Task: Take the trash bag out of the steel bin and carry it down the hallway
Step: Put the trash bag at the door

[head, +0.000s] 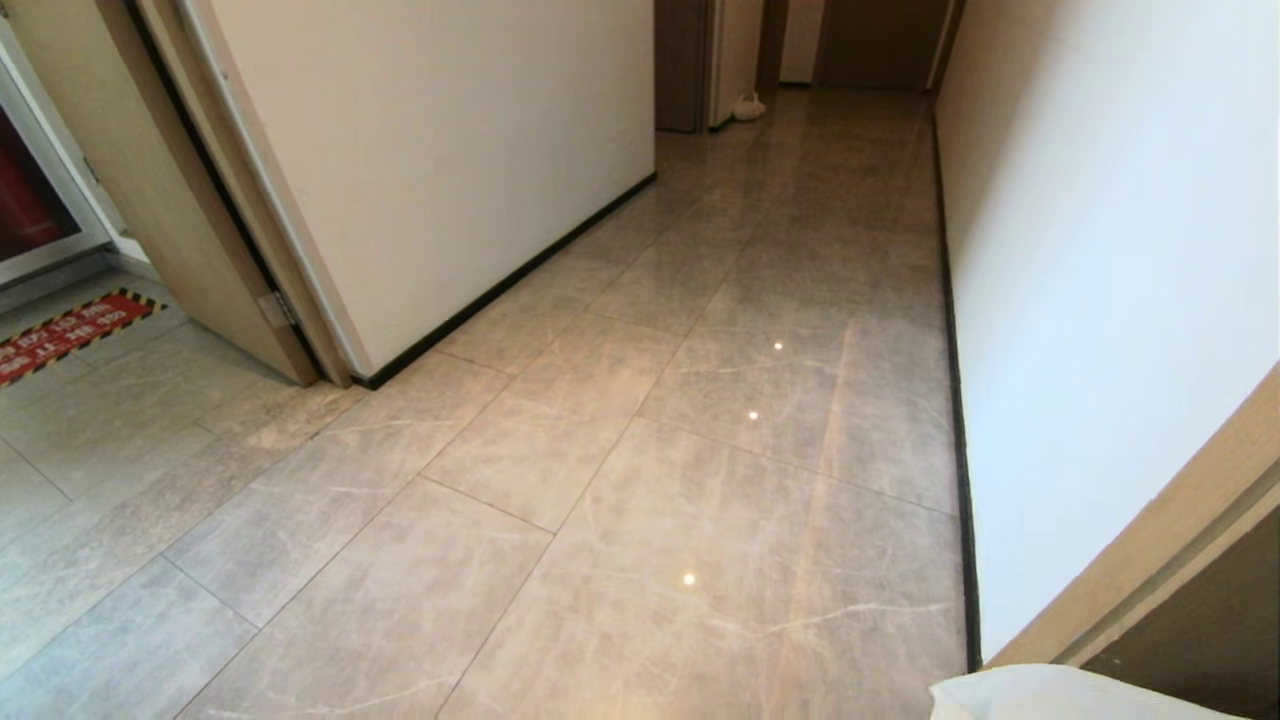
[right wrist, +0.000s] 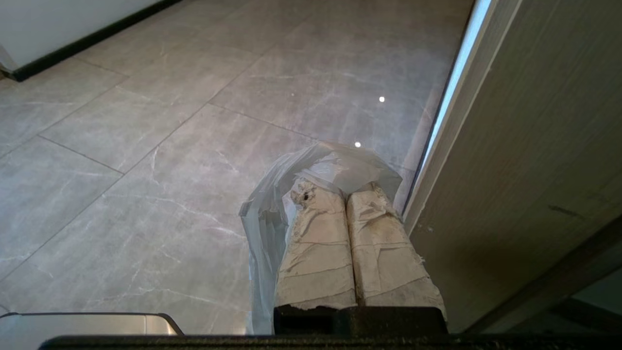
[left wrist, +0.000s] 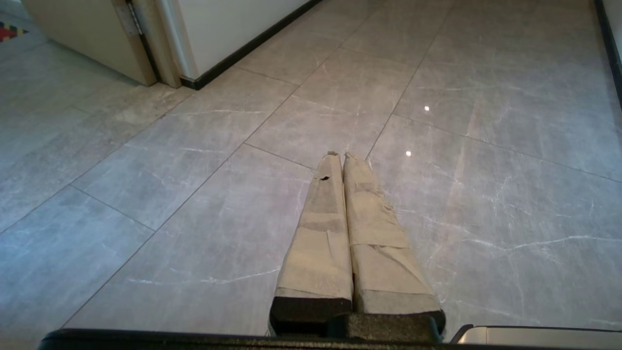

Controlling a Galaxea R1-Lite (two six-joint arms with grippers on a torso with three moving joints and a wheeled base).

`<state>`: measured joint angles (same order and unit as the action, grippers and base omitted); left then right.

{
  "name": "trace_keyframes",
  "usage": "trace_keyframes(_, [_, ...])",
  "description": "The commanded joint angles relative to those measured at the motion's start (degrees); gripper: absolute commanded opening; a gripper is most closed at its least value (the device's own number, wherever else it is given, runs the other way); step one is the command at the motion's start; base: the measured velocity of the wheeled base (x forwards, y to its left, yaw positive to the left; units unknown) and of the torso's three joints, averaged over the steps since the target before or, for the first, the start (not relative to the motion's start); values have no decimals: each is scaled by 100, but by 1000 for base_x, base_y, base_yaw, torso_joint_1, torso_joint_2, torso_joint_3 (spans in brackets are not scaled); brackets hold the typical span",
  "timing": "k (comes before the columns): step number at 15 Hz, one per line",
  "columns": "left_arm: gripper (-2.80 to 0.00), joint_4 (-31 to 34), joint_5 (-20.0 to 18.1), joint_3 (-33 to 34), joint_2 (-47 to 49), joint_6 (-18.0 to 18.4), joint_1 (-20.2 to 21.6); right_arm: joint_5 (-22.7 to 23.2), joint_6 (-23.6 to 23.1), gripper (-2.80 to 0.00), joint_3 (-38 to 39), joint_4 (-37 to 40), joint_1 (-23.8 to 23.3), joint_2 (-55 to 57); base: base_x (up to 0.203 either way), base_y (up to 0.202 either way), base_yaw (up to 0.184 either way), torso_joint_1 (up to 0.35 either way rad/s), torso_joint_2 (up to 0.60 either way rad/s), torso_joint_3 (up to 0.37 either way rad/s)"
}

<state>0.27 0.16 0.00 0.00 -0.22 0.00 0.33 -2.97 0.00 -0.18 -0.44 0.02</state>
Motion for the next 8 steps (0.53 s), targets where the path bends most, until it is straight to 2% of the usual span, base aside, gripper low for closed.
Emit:
trace_keyframes(1, [-280,0,2,0,0,-13,0,11,-1,-280,0,0,0,-2,0,0,0,-3,6,-181])
trace_keyframes(8, [-280,0,2,0,0,-13,0,11,-10,-280,0,0,0,-2,0,0,0,1,2,-198])
